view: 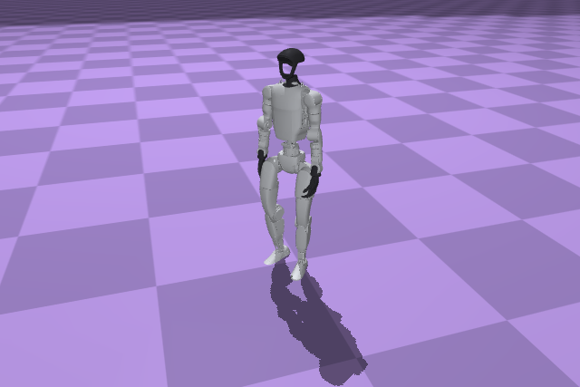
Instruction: Upper body actions
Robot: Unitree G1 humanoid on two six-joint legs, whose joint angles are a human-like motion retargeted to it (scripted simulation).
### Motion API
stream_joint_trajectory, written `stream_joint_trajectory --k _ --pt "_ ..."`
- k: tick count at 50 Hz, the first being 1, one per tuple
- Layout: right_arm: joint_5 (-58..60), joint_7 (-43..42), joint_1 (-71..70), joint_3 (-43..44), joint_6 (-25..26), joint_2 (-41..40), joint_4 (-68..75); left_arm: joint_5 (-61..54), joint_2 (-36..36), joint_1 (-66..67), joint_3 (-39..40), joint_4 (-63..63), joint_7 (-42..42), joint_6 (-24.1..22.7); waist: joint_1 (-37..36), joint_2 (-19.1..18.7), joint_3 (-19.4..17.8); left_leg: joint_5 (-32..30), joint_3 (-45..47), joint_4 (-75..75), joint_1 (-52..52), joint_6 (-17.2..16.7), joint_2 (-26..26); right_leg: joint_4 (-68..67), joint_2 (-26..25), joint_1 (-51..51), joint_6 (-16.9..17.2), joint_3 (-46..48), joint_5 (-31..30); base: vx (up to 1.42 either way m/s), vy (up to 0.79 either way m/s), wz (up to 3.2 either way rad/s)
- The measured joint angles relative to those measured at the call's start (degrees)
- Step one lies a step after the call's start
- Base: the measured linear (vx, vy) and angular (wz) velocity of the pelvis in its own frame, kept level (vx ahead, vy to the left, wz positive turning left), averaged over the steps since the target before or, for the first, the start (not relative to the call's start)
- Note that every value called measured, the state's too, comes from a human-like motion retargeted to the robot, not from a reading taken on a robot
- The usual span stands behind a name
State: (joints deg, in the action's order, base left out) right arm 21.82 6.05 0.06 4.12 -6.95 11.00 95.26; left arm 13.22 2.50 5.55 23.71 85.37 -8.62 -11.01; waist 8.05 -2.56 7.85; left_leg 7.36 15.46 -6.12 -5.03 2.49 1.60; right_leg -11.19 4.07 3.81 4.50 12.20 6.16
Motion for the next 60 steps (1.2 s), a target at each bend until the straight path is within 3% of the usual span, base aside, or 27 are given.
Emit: stream_joint_trajectory --k 3,6,10,17,21,25,30,36,38,45,55,60 --pt "-0.69 -0.84 1.63 1.05 0.50 0.26 1.99 -0.41 0.25 -0.44 -0.34 0.21 0.28 0.15 0.01 0.31 -0.79 -1.53 -6.96 -1.32 -1.81 -0.52 0.58 -1.27 -1.43 -0.84 0.92 -10.86 0.68 0.03 -0.04 2.05" --pt "-0.82 -1.33 3.68 1.67 1.61 0.43 2.15 -0.91 0.73 -0.56 -0.07 0.36 0.40 0.28 -0.61 0.98 -1.66 -2.93 -13.32 -3.03 -3.79 -1.45 1.72 -0.45 -1.55 -2.93 1.30 -14.20 2.35 -0.02 -0.03 2.05" --pt "-0.07 -1.84 5.15 2.13 2.13 0.48 2.15 -1.17 1.75 -0.01 0.92 0.49 0.05 0.83 -4.14 1.76 -1.88 -4.59 -17.23 -4.49 -6.79 -2.90 2.56 3.43 -0.33 -5.59 -3.39 -3.18 5.18 -0.11 -0.04 1.58" --pt "2.43 -1.46 4.36 4.07 0.35 2.05 -0.79 -5.40 1.37 -0.98 2.50 2.66 3.37 1.35 -8.71 1.16 -4.67 -9.34 -19.46 -2.76 -11.23 -4.93 4.04 9.88 -1.40 -9.96 -3.88 11.52 3.74 -0.30 0.02 2.02" --pt "4.19 -1.98 3.99 3.84 0.28 4.06 -2.21 -7.93 0.56 -0.03 4.44 3.98 3.25 1.32 -8.92 1.72 -4.87 -5.16 -5.14 -1.42 -11.78 -1.76 1.41 10.65 -0.76 -11.02 -3.86 17.91 4.48 -0.18 0.11 2.07" --pt "3.81 -3.94 3.85 4.27 0.54 5.02 -2.35 -8.10 0.55 1.73 5.88 5.62 3.95 1.91 -8.19 2.26 -3.85 -3.26 16.02 -0.45 -9.17 -4.70 -2.76 10.68 0.01 -11.72 -3.47 24.33 5.58 -0.08 0.15 1.96" --pt "1.89 -2.95 3.79 5.64 0.18 4.57 -3.21 -7.82 0.91 3.30 6.36 7.26 4.22 2.61 -8.19 2.99 -2.96 -4.80 29.52 -1.35 -4.52 -3.19 -4.18 10.56 1.40 -13.22 -2.37 33.41 6.71 -0.01 0.18 1.61" --pt "1.50 -2.31 3.12 4.80 0.28 2.47 -4.41 -8.32 -0.15 5.01 8.83 7.23 4.52 2.60 -10.59 3.48 -2.19 -7.69 20.04 -3.81 -2.57 0.30 -3.02 10.89 2.45 -14.50 -1.36 38.83 6.96 0.08 0.20 0.79" --pt "1.67 -1.74 2.80 4.54 0.29 1.42 -5.01 -8.63 -0.43 5.38 9.72 7.34 4.43 2.63 -11.07 2.50 -1.65 -7.41 16.49 -2.65 -1.66 -2.54 -2.65 11.39 1.24 -14.82 -1.03 40.13 6.94 0.16 0.22 0.52" --pt "-0.97 -0.46 2.89 3.33 -0.85 -2.73 -6.30 -9.45 -0.44 6.38 11.38 7.77 4.59 2.96 -12.02 2.77 1.02 -8.43 13.97 1.52 -2.55 -1.85 0.22 12.17 1.55 -14.46 0.74 42.78 5.91 0.18 0.12 0.33" --pt "3.43 -0.46 3.42 -0.85 -1.57 -3.17 -6.42 -9.41 0.23 3.89 10.01 4.36 3.81 2.34 -13.74 4.47 0.26 -5.73 11.89 1.55 -1.14 0.67 2.74 10.04 4.17 -16.50 3.25 44.88 4.68 0.23 0.13 0.16" --pt "3.67 -1.44 4.10 -0.15 -1.53 -2.26 -5.24 -7.93 0.61 2.26 7.64 3.44 3.59 2.16 -12.67 3.07 -0.78 -5.16 8.99 2.02 0.73 1.58 2.72 4.17 5.43 -17.71 1.71 45.36 -1.09 0.27 0.14 0.35"
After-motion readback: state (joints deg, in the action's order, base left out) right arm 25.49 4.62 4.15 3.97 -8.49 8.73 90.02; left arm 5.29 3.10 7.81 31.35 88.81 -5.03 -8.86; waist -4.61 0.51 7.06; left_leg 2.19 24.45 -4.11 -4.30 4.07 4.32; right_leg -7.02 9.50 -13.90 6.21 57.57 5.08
